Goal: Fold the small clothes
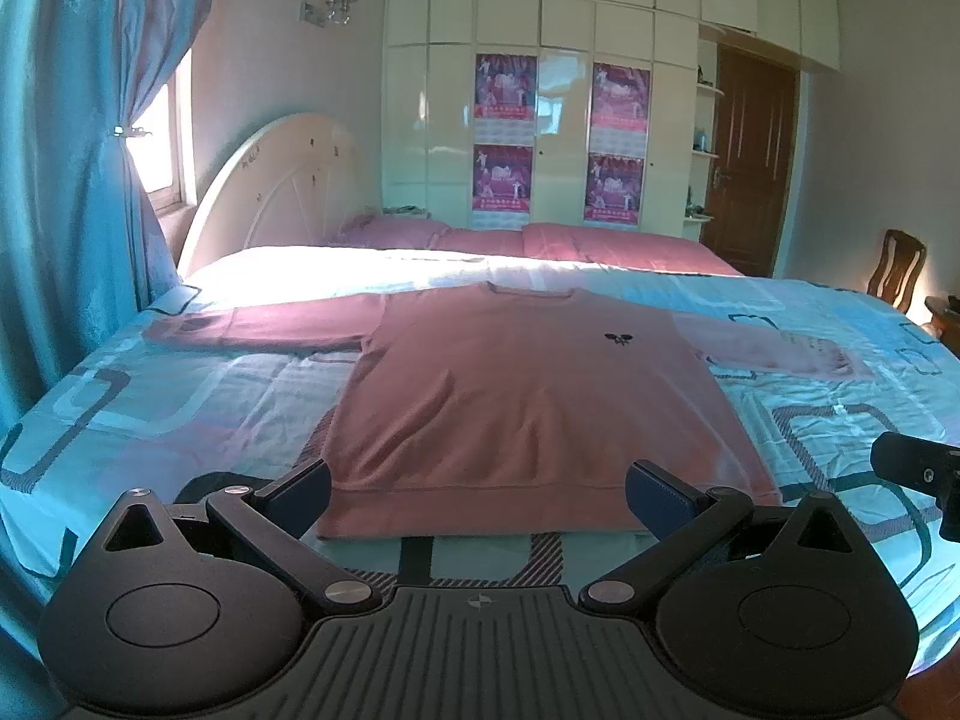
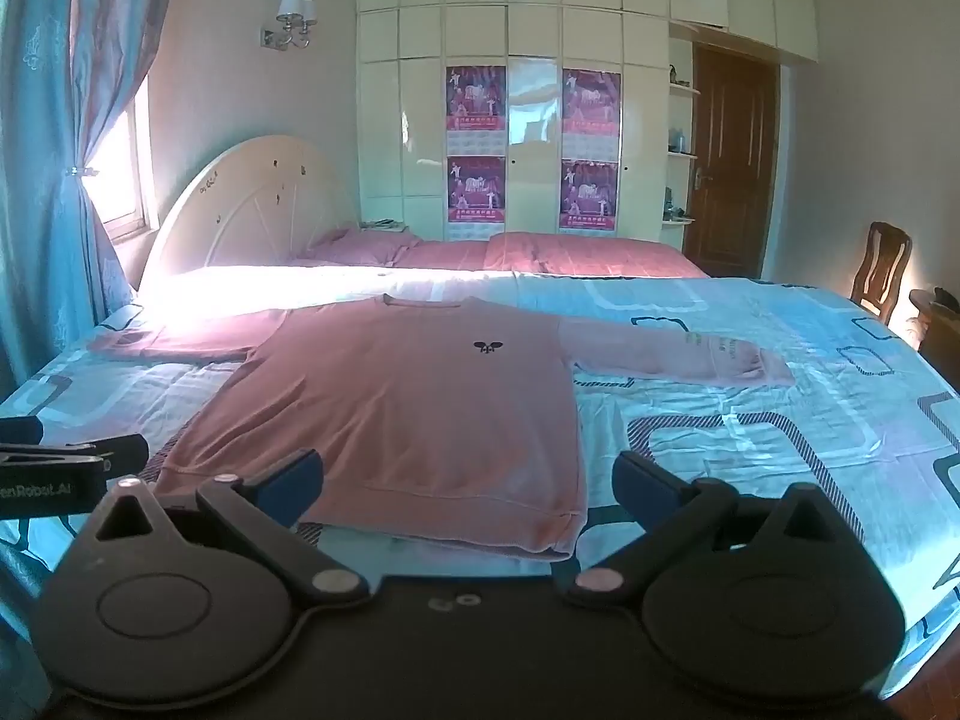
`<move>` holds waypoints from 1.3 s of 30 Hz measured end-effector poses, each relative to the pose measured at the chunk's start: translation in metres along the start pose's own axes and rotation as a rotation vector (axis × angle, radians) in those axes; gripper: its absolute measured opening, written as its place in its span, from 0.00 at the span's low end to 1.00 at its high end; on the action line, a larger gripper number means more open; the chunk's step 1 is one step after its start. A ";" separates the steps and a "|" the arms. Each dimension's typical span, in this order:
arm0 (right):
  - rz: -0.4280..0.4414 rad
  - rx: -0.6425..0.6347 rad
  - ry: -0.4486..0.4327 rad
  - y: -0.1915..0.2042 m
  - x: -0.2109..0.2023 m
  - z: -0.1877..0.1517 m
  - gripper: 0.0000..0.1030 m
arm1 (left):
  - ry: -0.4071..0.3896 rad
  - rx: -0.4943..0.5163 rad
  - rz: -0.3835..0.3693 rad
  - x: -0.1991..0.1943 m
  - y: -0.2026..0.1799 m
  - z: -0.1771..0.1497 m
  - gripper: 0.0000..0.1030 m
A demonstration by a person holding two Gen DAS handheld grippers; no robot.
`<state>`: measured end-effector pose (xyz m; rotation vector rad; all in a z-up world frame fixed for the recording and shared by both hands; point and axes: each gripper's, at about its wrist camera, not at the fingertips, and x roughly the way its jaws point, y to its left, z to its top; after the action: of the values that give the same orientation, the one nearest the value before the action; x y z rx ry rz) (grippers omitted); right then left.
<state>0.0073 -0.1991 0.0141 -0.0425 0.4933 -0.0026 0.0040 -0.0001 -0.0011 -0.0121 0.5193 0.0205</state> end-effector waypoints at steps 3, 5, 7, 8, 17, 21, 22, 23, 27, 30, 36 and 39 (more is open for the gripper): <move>0.002 0.001 -0.001 -0.004 -0.002 -0.003 0.99 | 0.001 0.000 0.000 0.001 0.002 -0.001 1.00; -0.001 0.002 -0.004 -0.004 -0.002 -0.002 0.99 | 0.001 -0.001 -0.002 0.001 0.002 -0.001 1.00; 0.001 0.007 -0.005 -0.005 -0.002 -0.002 0.99 | 0.001 0.000 -0.002 0.001 0.002 -0.001 1.00; 0.001 0.007 -0.007 -0.005 -0.002 -0.002 0.99 | 0.001 0.001 -0.001 0.001 0.001 -0.001 1.00; 0.001 0.002 -0.014 -0.004 -0.004 -0.004 0.99 | -0.003 0.000 0.000 -0.001 0.003 -0.001 1.00; 0.001 0.003 -0.014 -0.004 -0.005 -0.004 0.99 | -0.004 -0.001 0.000 -0.001 0.003 -0.001 1.00; 0.002 0.003 -0.014 -0.004 -0.005 -0.004 0.99 | -0.003 0.001 -0.001 -0.001 0.003 -0.001 1.00; 0.002 0.002 -0.015 -0.004 -0.005 -0.004 0.99 | -0.003 0.003 0.000 -0.001 0.003 -0.001 1.00; 0.002 0.003 -0.014 -0.004 -0.005 -0.004 0.99 | -0.002 0.002 0.000 -0.002 0.003 -0.001 1.00; 0.001 0.000 -0.016 -0.003 -0.005 -0.004 0.99 | -0.003 0.002 -0.001 -0.002 0.003 -0.001 1.00; 0.002 0.001 -0.017 -0.004 -0.005 -0.004 0.99 | 0.000 0.003 -0.003 -0.003 0.004 -0.001 1.00; 0.001 -0.001 -0.017 -0.004 -0.005 -0.003 0.99 | -0.001 0.001 -0.003 -0.003 0.004 0.000 1.00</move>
<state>0.0011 -0.2028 0.0140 -0.0436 0.4764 -0.0007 0.0013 0.0039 -0.0001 -0.0119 0.5187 0.0168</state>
